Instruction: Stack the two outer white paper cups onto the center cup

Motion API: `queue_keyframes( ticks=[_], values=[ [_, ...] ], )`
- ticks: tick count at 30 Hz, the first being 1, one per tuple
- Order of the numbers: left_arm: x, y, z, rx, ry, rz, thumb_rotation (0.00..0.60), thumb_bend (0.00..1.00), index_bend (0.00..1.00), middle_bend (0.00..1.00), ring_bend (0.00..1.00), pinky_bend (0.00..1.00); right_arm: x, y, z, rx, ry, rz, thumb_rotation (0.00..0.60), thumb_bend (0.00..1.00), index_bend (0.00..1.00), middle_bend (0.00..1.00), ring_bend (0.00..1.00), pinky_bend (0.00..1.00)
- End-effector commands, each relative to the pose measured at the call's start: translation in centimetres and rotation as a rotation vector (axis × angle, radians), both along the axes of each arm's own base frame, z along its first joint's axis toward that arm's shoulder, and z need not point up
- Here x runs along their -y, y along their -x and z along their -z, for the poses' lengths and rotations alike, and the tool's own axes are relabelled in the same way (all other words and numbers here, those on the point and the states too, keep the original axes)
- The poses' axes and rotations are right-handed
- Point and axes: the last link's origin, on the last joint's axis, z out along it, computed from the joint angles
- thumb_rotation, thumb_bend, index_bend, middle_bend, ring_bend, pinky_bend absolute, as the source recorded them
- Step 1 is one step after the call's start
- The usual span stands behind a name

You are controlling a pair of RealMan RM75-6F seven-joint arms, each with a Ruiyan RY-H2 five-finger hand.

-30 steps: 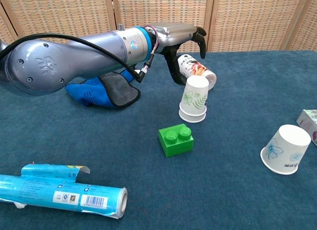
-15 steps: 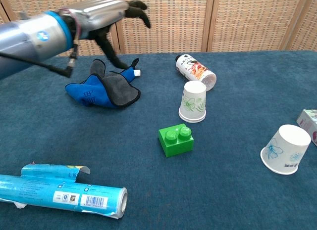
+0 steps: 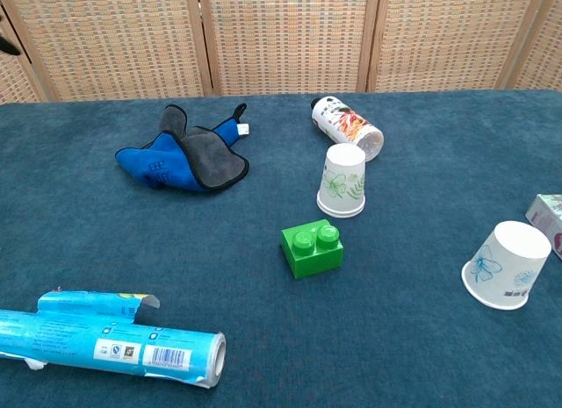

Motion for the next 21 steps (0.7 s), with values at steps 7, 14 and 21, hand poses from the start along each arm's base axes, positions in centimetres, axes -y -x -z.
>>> queue_keyframes(
  ticks=[7,14,21],
  values=[
    [5.6,2.6,-1.8,0.076,-0.027,-0.038,0.600,0.12,0.15,0.00,0.00,0.00,-1.2,-5.3,2.9,-0.017,-0.151,-0.098,0.600,0.09,0.23,0.00,0.00,0.02],
    [5.7,2.9,-2.1,0.082,-0.025,-0.032,0.600,0.12,0.15,0.00,0.00,0.00,0.3,-9.7,4.8,-0.038,-0.234,-0.152,0.600,0.11,0.28,0.00,0.00,0.02],
    [5.7,3.0,-2.0,0.094,0.000,-0.024,0.600,0.12,0.15,0.00,0.00,0.00,1.4,-11.2,6.8,-0.121,-0.324,-0.110,0.600,0.13,0.31,0.00,0.00,0.02]
  ],
)
